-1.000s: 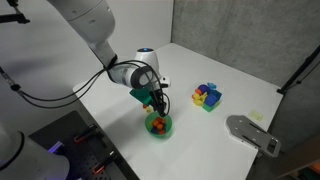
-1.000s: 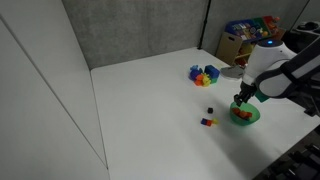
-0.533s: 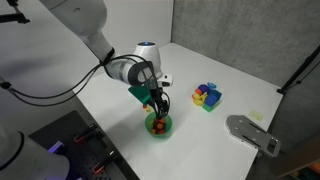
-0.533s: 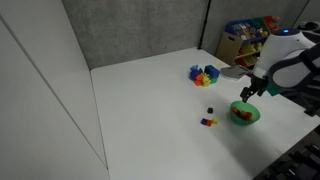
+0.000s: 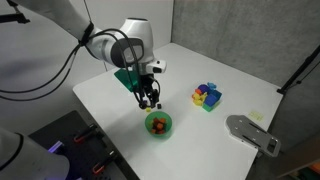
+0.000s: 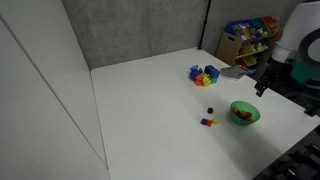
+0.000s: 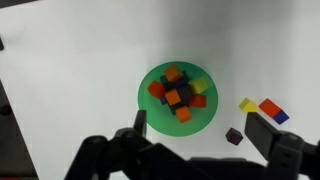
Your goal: Put one orange block in the bowl
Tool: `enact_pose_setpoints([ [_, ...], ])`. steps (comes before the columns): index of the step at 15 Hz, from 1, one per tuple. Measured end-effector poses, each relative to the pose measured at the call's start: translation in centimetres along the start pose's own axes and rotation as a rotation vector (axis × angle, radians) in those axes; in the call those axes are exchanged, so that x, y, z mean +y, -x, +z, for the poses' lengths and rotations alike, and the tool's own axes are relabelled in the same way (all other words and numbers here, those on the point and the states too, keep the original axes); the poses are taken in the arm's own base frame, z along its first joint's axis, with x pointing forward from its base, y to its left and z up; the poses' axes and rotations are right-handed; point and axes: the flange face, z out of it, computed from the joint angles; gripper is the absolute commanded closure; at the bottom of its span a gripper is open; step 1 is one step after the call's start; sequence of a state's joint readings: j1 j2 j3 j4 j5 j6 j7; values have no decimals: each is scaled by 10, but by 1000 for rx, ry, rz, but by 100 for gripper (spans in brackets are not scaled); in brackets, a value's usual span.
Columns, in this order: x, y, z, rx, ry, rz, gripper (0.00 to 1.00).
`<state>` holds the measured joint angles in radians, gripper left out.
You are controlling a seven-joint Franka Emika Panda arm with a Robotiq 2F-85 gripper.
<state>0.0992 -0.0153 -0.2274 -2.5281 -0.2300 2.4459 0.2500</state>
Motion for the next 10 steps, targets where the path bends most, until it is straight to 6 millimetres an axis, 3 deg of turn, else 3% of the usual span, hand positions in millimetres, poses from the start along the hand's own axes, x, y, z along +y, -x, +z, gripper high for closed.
enact_pose_setpoints([
  [10,-44,54,-145,15,-172,-9,0],
])
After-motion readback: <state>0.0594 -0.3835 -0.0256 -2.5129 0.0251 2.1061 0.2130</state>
